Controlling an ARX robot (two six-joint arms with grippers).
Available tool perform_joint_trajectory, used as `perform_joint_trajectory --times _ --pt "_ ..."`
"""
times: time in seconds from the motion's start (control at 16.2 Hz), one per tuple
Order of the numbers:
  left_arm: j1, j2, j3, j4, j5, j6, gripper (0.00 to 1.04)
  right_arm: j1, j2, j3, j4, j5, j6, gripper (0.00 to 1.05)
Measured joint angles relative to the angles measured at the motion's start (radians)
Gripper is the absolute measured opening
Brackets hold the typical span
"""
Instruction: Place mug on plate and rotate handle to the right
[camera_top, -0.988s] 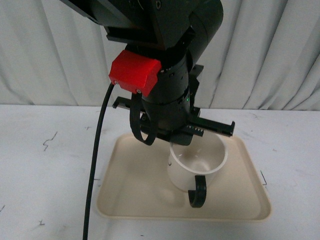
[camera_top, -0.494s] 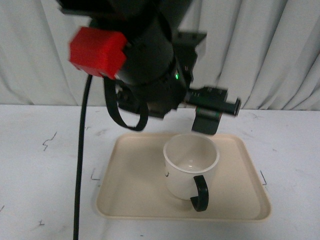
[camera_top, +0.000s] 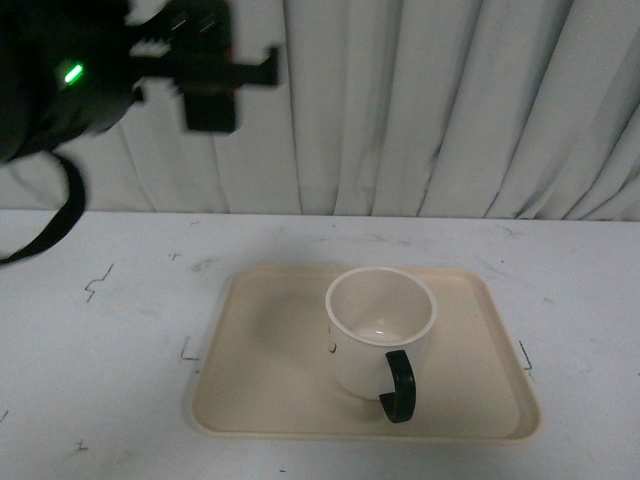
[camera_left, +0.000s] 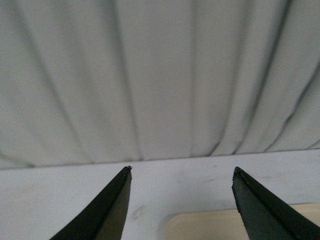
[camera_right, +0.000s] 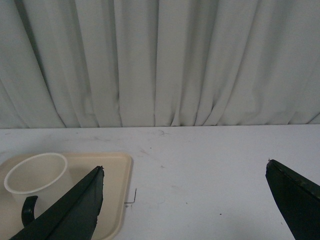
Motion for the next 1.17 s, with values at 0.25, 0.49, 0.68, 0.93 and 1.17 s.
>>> perform_joint_trajectory --times 0.25,0.49,0.68,0.93,1.17 --pt "0.092 -0.159 -0.18 0.114 0.056 -0.011 0.36 0.0 0.0 0.0 0.0 0.0 0.0 0.98" --pt "0.204 -0.34 -0.403 0.106 0.188 -0.014 0.02 0.0 0.0 0.0 0.0 0.0 0.0 0.98" --pt "0.274 -0.496 -0.488 0.077 0.257 -0.014 0.02 0.0 0.0 0.0 0.0 0.0 0.0 0.98" --pt "0.341 -0.674 -0.573 -0.024 0.32 -0.014 0.02 0.0 0.0 0.0 0.0 0.0 0.0 0.98" --pt "0.447 -0.837 -0.655 -0.116 0.431 -0.016 0.02 0.0 0.0 0.0 0.0 0.0 0.0 0.98"
